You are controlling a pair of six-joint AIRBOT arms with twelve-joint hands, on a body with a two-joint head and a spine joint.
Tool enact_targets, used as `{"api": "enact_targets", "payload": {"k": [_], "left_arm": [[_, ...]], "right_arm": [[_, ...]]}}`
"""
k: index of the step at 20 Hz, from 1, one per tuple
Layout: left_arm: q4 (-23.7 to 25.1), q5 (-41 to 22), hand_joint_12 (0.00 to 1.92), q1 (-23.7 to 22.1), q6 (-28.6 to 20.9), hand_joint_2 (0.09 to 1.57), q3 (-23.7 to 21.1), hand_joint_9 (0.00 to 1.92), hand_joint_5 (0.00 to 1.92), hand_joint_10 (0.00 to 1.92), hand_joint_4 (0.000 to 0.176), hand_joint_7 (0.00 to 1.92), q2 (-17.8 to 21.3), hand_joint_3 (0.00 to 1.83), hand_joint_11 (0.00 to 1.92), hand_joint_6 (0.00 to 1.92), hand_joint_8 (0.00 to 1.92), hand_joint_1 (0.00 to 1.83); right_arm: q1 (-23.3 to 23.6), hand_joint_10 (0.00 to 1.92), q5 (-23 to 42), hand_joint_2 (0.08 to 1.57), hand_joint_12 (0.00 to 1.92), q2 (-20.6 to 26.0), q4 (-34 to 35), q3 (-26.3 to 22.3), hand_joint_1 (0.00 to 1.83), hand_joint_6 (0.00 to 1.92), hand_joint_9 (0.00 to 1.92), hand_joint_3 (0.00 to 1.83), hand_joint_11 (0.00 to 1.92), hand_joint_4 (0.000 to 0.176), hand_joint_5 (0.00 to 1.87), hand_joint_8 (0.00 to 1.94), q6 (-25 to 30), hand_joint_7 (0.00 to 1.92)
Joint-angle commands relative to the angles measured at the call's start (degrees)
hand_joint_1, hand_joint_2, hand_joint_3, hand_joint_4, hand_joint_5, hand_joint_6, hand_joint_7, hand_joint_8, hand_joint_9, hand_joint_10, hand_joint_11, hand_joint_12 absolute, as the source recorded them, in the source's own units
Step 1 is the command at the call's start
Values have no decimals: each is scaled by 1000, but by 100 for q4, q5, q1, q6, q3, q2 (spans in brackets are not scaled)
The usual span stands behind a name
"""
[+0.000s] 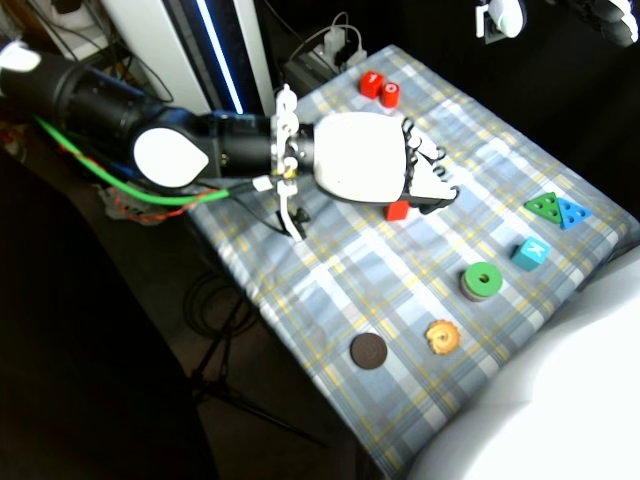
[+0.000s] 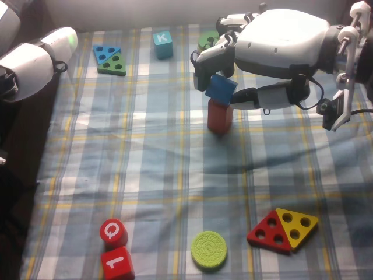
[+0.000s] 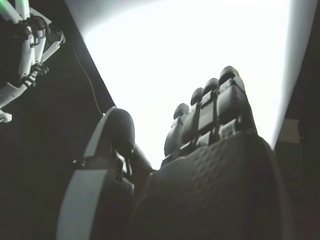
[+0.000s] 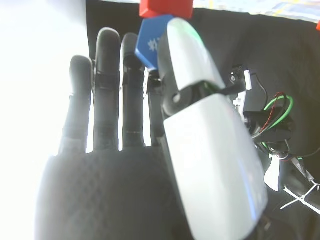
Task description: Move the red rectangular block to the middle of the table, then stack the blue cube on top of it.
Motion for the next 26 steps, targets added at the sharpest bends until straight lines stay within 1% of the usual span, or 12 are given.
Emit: {"api": "enact_targets", "payload": {"k": [1, 2, 8, 10, 11, 12, 14, 16, 17, 20, 25, 26], "left_arm": [[168, -760, 0, -35, -41, 1497, 13, 0, 0, 0, 85, 0, -13, 0, 0, 0, 0, 601], [164, -762, 0, -31, -41, 1496, 13, 0, 0, 0, 77, 0, -13, 0, 0, 0, 0, 603], [161, -766, 0, -27, -41, 1500, 12, 0, 0, 0, 84, 0, -12, 1, 0, 0, 0, 581], [160, -768, 0, -27, -41, 1497, 12, 0, 0, 0, 94, 0, -12, 0, 0, 0, 0, 565], [160, -768, 0, -27, -41, 1498, 12, 0, 0, 0, 93, 0, -12, 0, 0, 0, 0, 564], [160, -768, 0, -27, -41, 1495, 12, 0, 0, 0, 88, 0, -13, 0, 0, 0, 0, 561], [159, -768, 0, -27, -41, 1493, 11, 0, 0, 0, 90, 0, -15, 0, 0, 0, 0, 558], [159, -768, 0, -27, -41, 1496, 11, 0, 0, 0, 84, 0, -14, 0, 0, 0, 0, 559], [159, -770, 0, -26, -41, 1496, 11, 0, 0, 0, 77, 0, -14, 0, 0, 0, 0, 562], [158, -774, 0, -24, -41, 1489, 9, 0, 0, 0, 96, 0, -12, 0, 0, 0, 0, 560], [152, -784, 0, -18, -41, 1491, 6, 0, 0, 0, 91, 0, -12, 0, 0, 0, 0, 512], [152, -785, 0, -17, -41, 1493, 6, 0, 0, 0, 88, 0, -12, 0, 0, 0, 0, 515]], "right_arm": [[39, 1290, 464, 1209, 1823, -12, 127, 19, 1177, 1148, 540, 1, 163, 0, 813, 1401, -3, 800], [39, 1322, 461, 1215, 1837, -11, 127, 19, 1171, 1186, 540, 1, 181, 0, 791, 1399, -3, 799], [40, 1324, 430, 1245, 1818, -10, 129, 11, 1162, 1354, 491, 0, 126, 0, 658, 1382, -2, 819], [40, 1278, 429, 1258, 1833, -10, 129, 6, 1132, 1442, 420, 1, 12, 20, 668, 1368, -2, 760], [40, 1293, 422, 1251, 1851, -10, 129, 5, 1143, 1391, 422, 0, 2, 0, 669, 1376, -2, 790], [40, 1273, 420, 1251, 1838, -10, 129, 3, 1136, 1409, 388, 0, 0, 17, 675, 1360, -2, 776], [40, 1227, 414, 1247, 1829, -9, 129, -1, 1136, 1434, 414, 0, 48, 25, 687, 1308, -2, 778], [40, 1212, 407, 1249, 1849, -6, 128, -8, 1134, 1459, 417, 0, 37, 24, 681, 1295, -2, 775], [40, 1257, 403, 1254, 1882, 7, 128, -12, 1144, 1435, 438, 1, 26, 0, 634, 1342, -2, 804], [40, 1388, 395, 1271, 1919, 65, 128, -43, 1146, 1436, 428, 1, 126, 0, 590, 1422, -2, 791], [40, 1529, 387, 1287, 1921, 147, 117, -82, 1123, 1505, 411, 0, 204, 0, 574, 1446, -2, 752], [40, 1496, 387, 1264, 1921, 148, 116, -83, 1046, 1430, 345, 0, 151, 0, 673, 1251, -2, 534]]}}
